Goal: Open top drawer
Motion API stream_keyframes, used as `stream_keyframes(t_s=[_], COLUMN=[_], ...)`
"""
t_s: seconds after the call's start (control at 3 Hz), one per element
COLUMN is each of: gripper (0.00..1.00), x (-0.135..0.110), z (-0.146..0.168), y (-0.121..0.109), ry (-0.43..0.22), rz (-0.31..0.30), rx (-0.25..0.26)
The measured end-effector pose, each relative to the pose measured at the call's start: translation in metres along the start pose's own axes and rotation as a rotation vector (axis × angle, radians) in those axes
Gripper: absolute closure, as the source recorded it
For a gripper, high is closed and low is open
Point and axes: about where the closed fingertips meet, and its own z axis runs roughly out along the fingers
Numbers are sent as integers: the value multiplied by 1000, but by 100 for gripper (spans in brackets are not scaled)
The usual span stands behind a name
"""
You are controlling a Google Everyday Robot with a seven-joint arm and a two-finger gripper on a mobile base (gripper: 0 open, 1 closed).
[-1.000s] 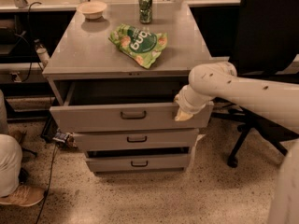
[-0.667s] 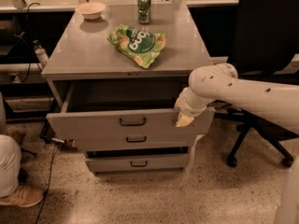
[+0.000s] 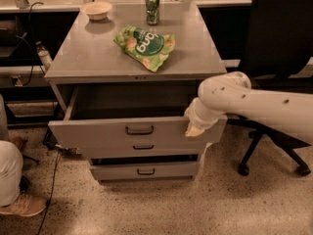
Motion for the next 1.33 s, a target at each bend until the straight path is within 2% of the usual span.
stream_keyframes(t_s=[0.67, 1.0, 1.33], gripper=[100, 100, 100], x=[1, 6, 4], z=[-2, -11, -11], y=[7, 33, 34], ry=[6, 28, 29], rz=[14, 73, 74], rx=[-3, -16, -16])
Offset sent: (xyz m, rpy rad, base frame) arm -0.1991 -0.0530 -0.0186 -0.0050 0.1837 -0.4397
